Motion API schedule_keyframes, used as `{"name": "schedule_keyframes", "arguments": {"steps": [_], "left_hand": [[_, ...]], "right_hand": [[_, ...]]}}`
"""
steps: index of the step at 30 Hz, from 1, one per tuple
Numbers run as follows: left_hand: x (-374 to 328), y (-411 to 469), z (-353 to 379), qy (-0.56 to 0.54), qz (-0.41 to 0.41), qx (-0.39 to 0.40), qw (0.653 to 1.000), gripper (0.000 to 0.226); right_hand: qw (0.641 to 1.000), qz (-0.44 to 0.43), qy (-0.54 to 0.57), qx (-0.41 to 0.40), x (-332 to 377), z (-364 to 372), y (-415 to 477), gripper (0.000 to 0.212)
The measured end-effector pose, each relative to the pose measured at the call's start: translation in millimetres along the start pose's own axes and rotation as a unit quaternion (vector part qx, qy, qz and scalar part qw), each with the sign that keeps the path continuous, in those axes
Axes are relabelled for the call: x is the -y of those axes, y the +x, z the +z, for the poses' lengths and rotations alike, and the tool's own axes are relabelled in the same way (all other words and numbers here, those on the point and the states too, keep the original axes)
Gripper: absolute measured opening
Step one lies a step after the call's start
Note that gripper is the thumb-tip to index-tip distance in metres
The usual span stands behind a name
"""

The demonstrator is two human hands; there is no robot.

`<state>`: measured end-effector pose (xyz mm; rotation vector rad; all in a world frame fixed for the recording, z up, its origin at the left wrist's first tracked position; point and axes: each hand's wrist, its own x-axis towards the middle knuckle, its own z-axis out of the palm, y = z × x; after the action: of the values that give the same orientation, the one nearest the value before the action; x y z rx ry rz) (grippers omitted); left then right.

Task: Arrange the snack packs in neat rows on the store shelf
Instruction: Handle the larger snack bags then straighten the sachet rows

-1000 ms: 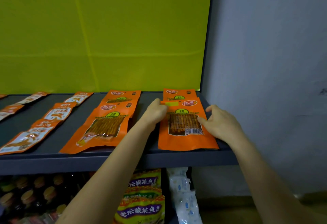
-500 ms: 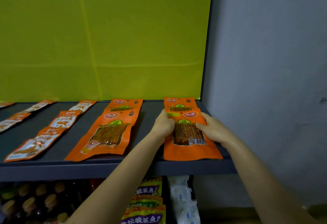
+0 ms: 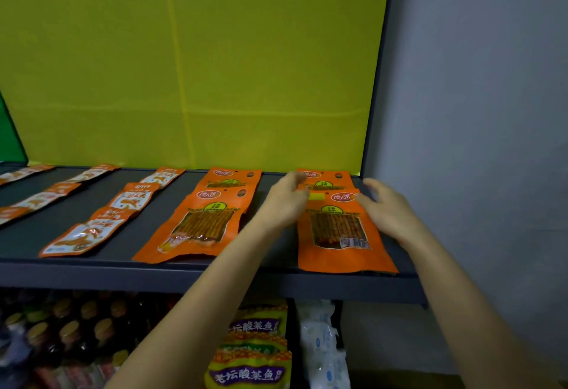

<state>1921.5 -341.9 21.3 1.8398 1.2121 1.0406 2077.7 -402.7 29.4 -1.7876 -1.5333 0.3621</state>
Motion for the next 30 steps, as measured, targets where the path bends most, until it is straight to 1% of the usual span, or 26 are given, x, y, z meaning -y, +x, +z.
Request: {"name": "schedule_keyframes", "arguments": {"steps": [2, 4, 7, 9, 11, 13, 15, 16, 18, 19, 23, 26, 30], "left_hand": [[-4.2, -8.1, -27.4, 0.013, 0.046, -0.017, 0.999, 0.029], [-0.8, -12.6, -62.2, 0.011, 0.057, -0.036, 0.998, 0.027], [21.8, -8.0, -117.0, 0.011, 0.038, -0.075, 0.996, 0.023], [39.6, -3.9, -145.3, 0.011, -0.001, -0.096, 0.995, 0.018], [57.4, -1.0, -162.9, 0.015, -0.041, -0.098, 0.994, 0.013], [76.9, 1.1, -167.5, -0.011, -0.088, -0.070, 0.994, 0.013], [97.6, 7.3, -166.8, -0.027, -0.122, -0.037, 0.992, 0.041], [102.5, 8.2, -165.2, -0.014, -0.126, -0.026, 0.992, 0.043], [112.2, 11.3, -161.9, -0.005, -0.119, -0.010, 0.993, 0.025], [115.5, 13.4, -160.5, -0.012, -0.113, -0.004, 0.994, 0.022], [122.9, 16.5, -158.6, -0.021, -0.107, 0.014, 0.994, 0.031], [121.1, 15.5, -156.6, -0.023, -0.109, 0.013, 0.994, 0.032], [120.6, 15.6, -156.1, -0.027, -0.110, 0.016, 0.993, 0.031]], "right_hand": [[0.999, -0.039, 0.004, -0.027, 15.1, 3.0, -0.7, 0.042], [0.997, -0.072, 0.031, -0.027, 33.6, 13.9, 0.0, 0.039], [0.992, -0.096, 0.079, 0.008, 67.1, 41.2, 0.3, 0.036], [0.991, -0.094, 0.095, 0.031, 86.0, 65.8, 3.5, 0.036], [0.992, -0.079, 0.088, 0.048, 101.3, 93.3, 8.2, 0.037], [0.995, -0.052, 0.062, 0.066, 111.3, 119.2, 11.0, 0.041], [0.997, -0.022, 0.030, 0.073, 116.8, 138.8, 10.7, 0.045], [0.997, -0.009, 0.022, 0.074, 117.8, 146.0, 9.9, 0.045], [0.997, 0.011, 0.015, 0.073, 118.1, 156.2, 7.2, 0.047], [0.997, 0.017, 0.013, 0.070, 118.6, 159.0, 6.1, 0.047], [0.998, 0.030, 0.005, 0.049, 121.8, 163.1, 3.6, 0.045], [0.999, 0.030, 0.006, 0.042, 124.0, 162.4, 2.4, 0.039], [0.998, 0.028, 0.007, 0.047, 126.9, 160.4, 0.1, 0.041]]}}
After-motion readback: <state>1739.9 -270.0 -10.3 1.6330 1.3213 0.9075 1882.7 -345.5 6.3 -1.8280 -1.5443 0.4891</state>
